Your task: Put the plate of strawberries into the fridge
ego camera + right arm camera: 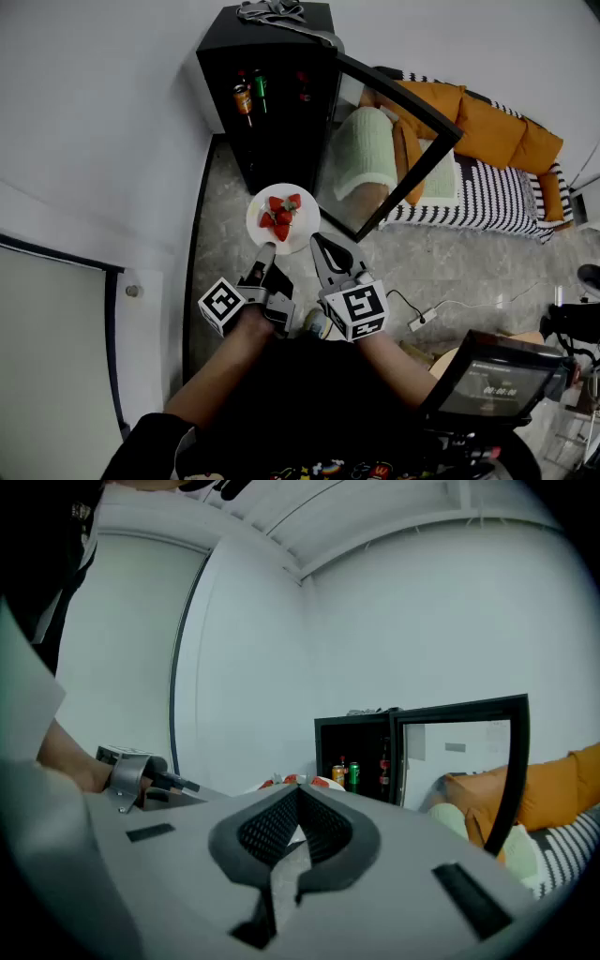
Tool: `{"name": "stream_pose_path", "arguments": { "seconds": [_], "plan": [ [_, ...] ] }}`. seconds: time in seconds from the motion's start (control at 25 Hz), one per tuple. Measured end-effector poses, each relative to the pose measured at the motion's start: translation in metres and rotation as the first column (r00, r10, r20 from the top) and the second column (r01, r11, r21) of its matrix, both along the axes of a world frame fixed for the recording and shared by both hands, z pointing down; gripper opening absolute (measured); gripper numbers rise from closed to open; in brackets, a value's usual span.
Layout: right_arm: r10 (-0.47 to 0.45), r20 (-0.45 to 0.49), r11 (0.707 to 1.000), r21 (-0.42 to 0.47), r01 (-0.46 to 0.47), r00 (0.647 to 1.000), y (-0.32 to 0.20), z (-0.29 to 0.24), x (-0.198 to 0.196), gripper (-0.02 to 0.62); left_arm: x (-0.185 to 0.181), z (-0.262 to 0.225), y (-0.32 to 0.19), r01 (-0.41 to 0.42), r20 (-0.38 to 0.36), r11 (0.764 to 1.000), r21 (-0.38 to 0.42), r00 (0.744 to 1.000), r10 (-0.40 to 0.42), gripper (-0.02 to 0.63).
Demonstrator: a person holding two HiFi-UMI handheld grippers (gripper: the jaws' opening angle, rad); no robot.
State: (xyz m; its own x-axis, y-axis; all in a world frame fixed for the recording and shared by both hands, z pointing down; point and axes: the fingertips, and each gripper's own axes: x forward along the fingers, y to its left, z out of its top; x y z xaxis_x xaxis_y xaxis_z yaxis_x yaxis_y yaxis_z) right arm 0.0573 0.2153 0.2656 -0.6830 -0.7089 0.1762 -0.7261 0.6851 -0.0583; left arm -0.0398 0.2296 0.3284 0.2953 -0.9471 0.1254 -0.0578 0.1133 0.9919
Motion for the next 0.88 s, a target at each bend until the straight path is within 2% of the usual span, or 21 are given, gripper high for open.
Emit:
{"name": "stream_pose_path", "arguments": {
  "seconds": [0.24,0.52,0.88],
  "plan": [
    [0.013,0.031,1.000,0.014,-0.014,0.999,-0.006,0.003,0.011,0.005,0.013,-0.002,-0.007,0.009,-0.053,0.999,0.037,0.999,-0.007,0.017],
    [-0.001,0.053,1.000,-0.020,0.002,0.999,-0.007,0.008,0.009,0.005,0.009,0.001,-0.001,0.042,-0.032,0.999,0.007,0.999,-0.042,0.017],
    [-0.014,0.025,1.000,0.019,0.014,1.000,-0.002,0.012,0.032,0.005,0.026,0.009,-0.001,0.049,-0.018,0.999,0.016,0.999,-0.049,0.017]
  ]
}}
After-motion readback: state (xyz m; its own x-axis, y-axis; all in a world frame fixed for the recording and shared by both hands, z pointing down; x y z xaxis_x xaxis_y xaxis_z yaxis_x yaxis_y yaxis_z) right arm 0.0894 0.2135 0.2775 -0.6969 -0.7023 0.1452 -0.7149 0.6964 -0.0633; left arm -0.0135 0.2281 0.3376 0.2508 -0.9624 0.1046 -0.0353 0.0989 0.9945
